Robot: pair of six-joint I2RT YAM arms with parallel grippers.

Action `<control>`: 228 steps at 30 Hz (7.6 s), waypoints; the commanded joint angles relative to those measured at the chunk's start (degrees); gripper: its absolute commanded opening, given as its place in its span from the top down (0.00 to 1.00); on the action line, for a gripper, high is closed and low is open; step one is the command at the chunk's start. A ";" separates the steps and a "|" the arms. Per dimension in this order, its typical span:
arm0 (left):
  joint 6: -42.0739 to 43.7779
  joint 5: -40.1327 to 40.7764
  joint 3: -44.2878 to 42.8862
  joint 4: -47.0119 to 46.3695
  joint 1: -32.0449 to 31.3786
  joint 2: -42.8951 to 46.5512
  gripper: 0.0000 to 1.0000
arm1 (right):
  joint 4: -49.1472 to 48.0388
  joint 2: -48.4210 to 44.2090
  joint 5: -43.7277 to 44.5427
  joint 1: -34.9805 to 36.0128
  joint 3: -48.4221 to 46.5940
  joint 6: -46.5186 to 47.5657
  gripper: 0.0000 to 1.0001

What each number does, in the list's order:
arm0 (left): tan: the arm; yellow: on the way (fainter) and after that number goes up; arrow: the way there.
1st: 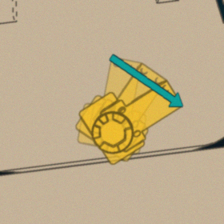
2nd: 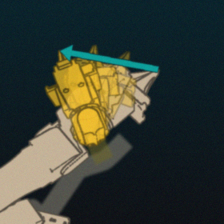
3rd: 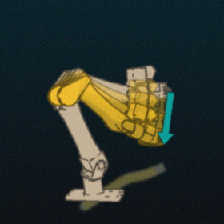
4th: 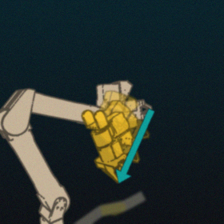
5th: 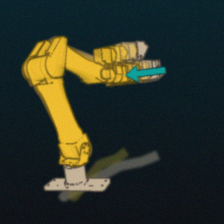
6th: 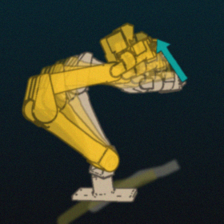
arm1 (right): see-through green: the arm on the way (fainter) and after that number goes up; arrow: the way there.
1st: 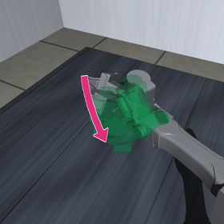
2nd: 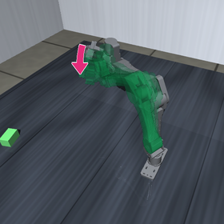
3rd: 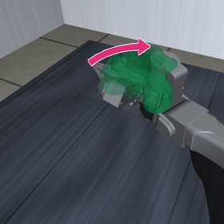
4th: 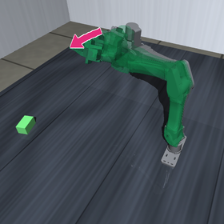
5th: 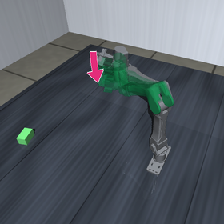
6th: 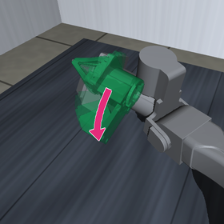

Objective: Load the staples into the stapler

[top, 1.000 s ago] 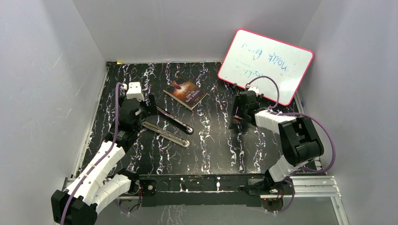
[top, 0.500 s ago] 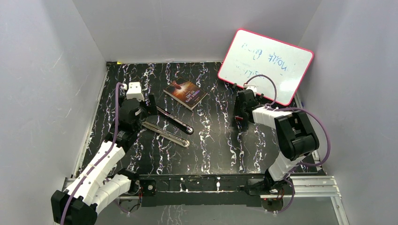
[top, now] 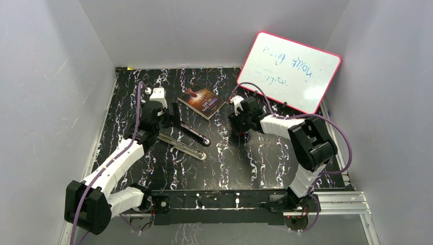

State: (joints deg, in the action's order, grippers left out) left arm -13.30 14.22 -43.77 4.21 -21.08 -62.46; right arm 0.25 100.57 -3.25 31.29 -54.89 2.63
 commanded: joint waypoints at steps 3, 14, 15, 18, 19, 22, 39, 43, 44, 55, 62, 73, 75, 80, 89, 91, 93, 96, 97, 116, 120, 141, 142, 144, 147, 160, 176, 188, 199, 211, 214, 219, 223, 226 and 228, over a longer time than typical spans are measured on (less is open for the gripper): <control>-1.07 -2.86 -3.68 0.09 0.59 -0.10 0.05 | 8.10 1.02 -0.14 0.79 -0.29 -0.18 0.35; -2.93 -6.37 -5.70 -0.11 0.52 -3.10 0.05 | 9.16 -0.32 4.59 1.44 3.27 -9.36 0.41; -3.08 -6.88 -5.83 -0.28 0.59 -3.55 0.05 | 8.78 -1.72 4.42 1.54 3.56 -9.13 0.43; -3.60 -9.18 -6.98 -0.67 0.60 -5.20 0.07 | 8.40 -2.54 4.09 1.56 3.43 -8.39 0.48; -3.89 -9.96 -7.52 -0.68 0.58 -5.79 0.08 | 8.32 -2.65 3.86 1.51 3.29 -8.02 0.49; -5.28 -12.58 -9.21 -0.77 0.60 -8.12 0.08 | 7.82 -3.13 2.36 1.61 3.09 -5.76 0.52; -25.66 -40.61 -17.23 -9.98 0.69 -31.22 0.33 | 0.72 -7.86 -12.66 1.72 6.67 7.91 0.67; -28.72 -46.43 -19.11 -12.58 0.53 -37.00 0.46 | -1.49 -9.19 -14.27 1.78 8.15 9.10 0.68; -29.54 -47.80 -19.30 -13.67 0.54 -38.09 0.49 | -2.32 -9.57 -14.58 1.84 8.66 9.23 0.69; -31.08 -55.82 -20.92 -18.64 -3.39 -47.47 0.62 | -8.45 -10.82 -14.37 1.85 10.21 12.63 0.70; -31.31 -58.52 -21.44 -21.81 -5.24 -50.72 0.68 | -9.18 -9.75 -17.36 1.91 9.04 13.90 0.72; -32.06 -59.78 -21.10 -25.11 -7.32 -52.89 0.70 | -9.24 -9.88 -19.33 1.90 8.40 13.67 0.72; -31.97 -59.76 -20.97 -25.19 -7.53 -52.91 0.70 | -9.26 -9.96 -19.34 1.86 8.25 13.55 0.72; -31.71 -59.33 -19.93 -25.41 -7.59 -52.30 0.70 | -9.28 -10.17 -19.09 1.85 8.34 13.54 0.72; -32.67 -61.18 -18.41 -28.06 -8.56 -52.03 0.71 | -11.19 -10.18 -18.89 1.87 8.79 12.67 0.72; -32.74 -61.60 -17.52 -28.66 -8.84 -51.84 0.71 | -11.78 -10.22 -18.90 1.85 8.84 12.57 0.72; -33.07 -61.99 -16.41 -29.89 -9.22 -51.63 0.71 | -12.14 -10.20 -18.90 1.85 8.69 12.57 0.72; -33.80 -62.63 -14.93 -31.65 -9.56 -51.41 0.71 | -12.14 -9.94 -18.81 1.89 8.28 13.11 0.72; -34.08 -62.72 -14.51 -32.12 -9.67 -51.33 0.71 | -12.18 -9.81 -18.81 1.87 8.04 13.28 0.72; -31.28 -59.35 -16.83 -28.46 -5.30 -47.21 0.58 | -6.52 -10.27 -16.27 1.85 7.70 15.87 0.71; -28.98 -58.84 -17.70 -25.19 -4.67 -46.47 0.56 | -6.36 -10.05 -16.38 1.85 7.36 15.74 0.71; -32.05 -62.15 -13.20 -32.12 -6.43 -47.49 0.70 | -6.58 -9.38 -16.71 1.85 6.47 15.29 0.71; -32.09 -62.12 -12.92 -32.27 -6.43 -47.46 0.69 | -6.50 -9.43 -16.68 1.88 6.47 15.23 0.71; -32.27 -62.12 -12.48 -32.70 -6.44 -47.52 0.70 | -6.66 -9.39 -16.77 1.86 6.47 15.23 0.71; -32.64 -62.30 -12.14 -33.28 -6.51 -47.68 0.69 | -6.84 -9.37 -16.85 1.89 6.39 15.03 0.71; -33.02 -63.02 -12.74 -34.23 -8.48 -49.25 0.69 | -7.45 -9.12 -17.31 1.85 6.03 14.64 0.71; -32.16 -61.33 -13.62 -32.99 -8.32 -47.49 0.70 | -6.75 -9.80 -16.99 1.85 6.49 14.83 0.71; -32.75 -60.95 -15.48 -33.39 -5.86 -47.11 0.69 | -6.16 -9.72 -17.14 1.85 6.73 14.94 0.71; -33.62 -61.56 -13.94 -35.08 -6.05 -48.36 0.70 | -6.84 -9.80 -17.47 1.98 6.84 14.43 0.71; -33.71 -61.20 -13.10 -36.08 -7.92 -49.86 0.69 | -6.74 -9.23 -17.67 2.12 5.72 14.58 0.71; -33.64 -61.15 -13.10 -36.18 -8.17 -50.30 0.70 | -6.75 -9.15 -17.63 2.20 5.50 14.58 0.71; -33.59 -61.15 -12.77 -36.40 -8.28 -50.52 0.70 | -6.56 -9.06 -17.48 2.31 5.42 14.64 0.71; -33.11 -60.18 -13.07 -36.10 -8.05 -48.60 0.70 | -5.62 -8.85 -16.42 2.34 5.99 15.20 0.71; -32.18 -58.06 -13.36 -34.47 -7.17 -47.43 0.70 | -4.23 -8.39 -15.05 2.31 6.32 15.76 0.71; -31.79 -56.28 -13.28 -33.09 -6.39 -47.30 0.70 | -3.80 -7.94 -14.59 2.37 6.38 15.80 0.71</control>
State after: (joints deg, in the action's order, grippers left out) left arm -46.89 -45.19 -57.14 -30.98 -28.95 -113.03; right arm -3.11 92.25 -18.83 33.41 -47.16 17.93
